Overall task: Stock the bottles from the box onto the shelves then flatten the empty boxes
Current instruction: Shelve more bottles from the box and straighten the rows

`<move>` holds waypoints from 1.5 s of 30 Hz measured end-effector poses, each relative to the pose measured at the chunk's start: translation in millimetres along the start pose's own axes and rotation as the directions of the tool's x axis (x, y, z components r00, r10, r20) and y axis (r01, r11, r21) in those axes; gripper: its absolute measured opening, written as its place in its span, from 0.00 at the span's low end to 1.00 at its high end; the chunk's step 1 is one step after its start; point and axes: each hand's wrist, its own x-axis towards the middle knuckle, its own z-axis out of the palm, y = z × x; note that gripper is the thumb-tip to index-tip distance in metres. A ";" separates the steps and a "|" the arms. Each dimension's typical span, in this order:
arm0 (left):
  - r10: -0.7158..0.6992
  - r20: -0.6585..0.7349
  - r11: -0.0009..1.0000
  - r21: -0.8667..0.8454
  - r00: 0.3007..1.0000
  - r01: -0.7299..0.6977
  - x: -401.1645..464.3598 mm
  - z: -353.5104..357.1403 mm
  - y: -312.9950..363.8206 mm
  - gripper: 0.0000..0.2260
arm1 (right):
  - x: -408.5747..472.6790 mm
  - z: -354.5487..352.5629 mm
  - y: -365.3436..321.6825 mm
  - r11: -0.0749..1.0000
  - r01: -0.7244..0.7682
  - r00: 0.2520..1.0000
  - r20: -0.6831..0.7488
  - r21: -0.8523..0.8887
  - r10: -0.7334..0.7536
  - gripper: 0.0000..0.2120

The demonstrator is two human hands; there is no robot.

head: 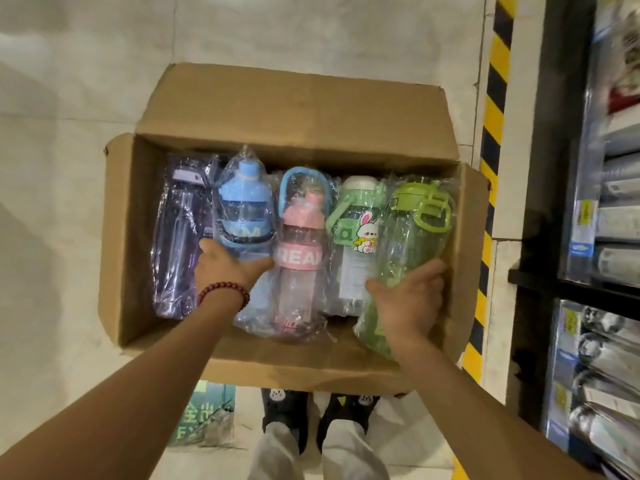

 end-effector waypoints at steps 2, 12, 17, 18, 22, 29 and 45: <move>-0.016 0.020 1.000 0.025 1.000 0.016 3.3 -0.4 -0.8 0.40 | 5.0 -0.1 2.0 0.998 -0.028 1.000 0.004 0.057 0.028 0.44; 0.025 0.084 0.961 -0.277 0.996 -0.001 -24.8 -13.2 4.6 0.39 | -7.8 -27.5 0.7 0.961 -0.067 0.991 0.134 0.270 0.032 0.43; 0.187 0.071 0.891 -0.433 0.980 -0.139 -74.3 -53.2 16.9 0.36 | -45.2 -68.9 -4.8 0.923 -0.089 0.972 0.237 0.375 -0.003 0.52; 0.222 0.068 0.866 -0.473 0.973 -0.165 -86.4 -65.2 23.7 0.36 | -53.6 -82.1 -7.3 0.916 -0.093 0.967 0.254 0.390 -0.010 0.52; 0.329 0.024 0.790 -0.555 0.944 -0.260 -133.5 -125.3 57.4 0.41 | -89.1 -157.7 -19.0 0.852 -0.004 0.964 0.230 0.524 -0.137 0.50; 0.634 0.013 0.612 -0.620 0.773 -0.491 -243.6 -243.6 138.7 0.27 | -167.8 -314.9 -46.8 0.642 0.119 0.968 0.055 0.758 -0.245 0.43; 0.978 0.186 0.199 -0.731 0.090 -0.653 -497.5 -388.6 208.2 0.24 | -359.8 -539.3 14.1 0.455 0.488 0.826 -0.563 0.745 0.036 0.49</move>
